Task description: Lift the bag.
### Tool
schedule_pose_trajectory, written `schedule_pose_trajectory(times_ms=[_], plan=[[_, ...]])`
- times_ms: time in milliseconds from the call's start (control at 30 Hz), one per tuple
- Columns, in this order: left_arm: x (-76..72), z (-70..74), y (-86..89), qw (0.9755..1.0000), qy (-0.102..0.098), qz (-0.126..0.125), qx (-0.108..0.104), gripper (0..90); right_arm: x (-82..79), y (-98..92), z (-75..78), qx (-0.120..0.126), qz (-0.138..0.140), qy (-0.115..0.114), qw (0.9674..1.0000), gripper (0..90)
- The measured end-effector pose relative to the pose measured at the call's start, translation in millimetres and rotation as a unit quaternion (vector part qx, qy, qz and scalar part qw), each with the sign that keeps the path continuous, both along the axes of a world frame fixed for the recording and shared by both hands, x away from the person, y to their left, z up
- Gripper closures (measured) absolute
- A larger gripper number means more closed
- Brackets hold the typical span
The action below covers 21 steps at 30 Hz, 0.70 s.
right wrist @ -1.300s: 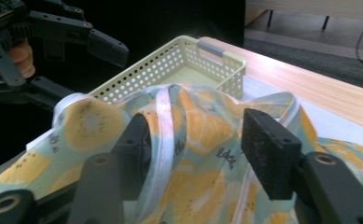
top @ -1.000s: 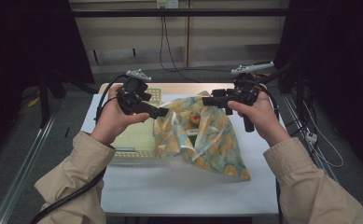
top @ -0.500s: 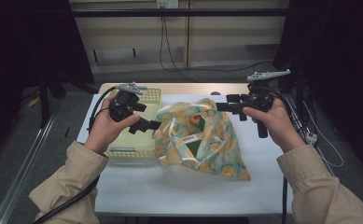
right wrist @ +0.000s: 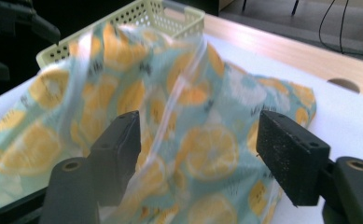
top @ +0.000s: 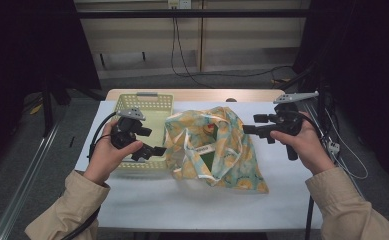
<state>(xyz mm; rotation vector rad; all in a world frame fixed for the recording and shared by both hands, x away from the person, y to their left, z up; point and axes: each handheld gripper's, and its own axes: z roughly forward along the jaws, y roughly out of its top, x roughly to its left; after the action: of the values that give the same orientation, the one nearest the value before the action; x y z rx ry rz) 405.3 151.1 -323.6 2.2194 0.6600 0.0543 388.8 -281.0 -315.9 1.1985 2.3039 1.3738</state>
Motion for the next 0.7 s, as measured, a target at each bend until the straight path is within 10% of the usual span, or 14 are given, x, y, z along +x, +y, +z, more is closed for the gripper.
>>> schedule_pose_trajectory(times_ms=[700], plan=[[-35.6, -27.1, 14.1, 1.0, -0.002, -0.003, 0.007, 8.8, -38.3, -20.6, -52.1, -0.038, 0.01, 0.0, 0.9992, 27.7]])
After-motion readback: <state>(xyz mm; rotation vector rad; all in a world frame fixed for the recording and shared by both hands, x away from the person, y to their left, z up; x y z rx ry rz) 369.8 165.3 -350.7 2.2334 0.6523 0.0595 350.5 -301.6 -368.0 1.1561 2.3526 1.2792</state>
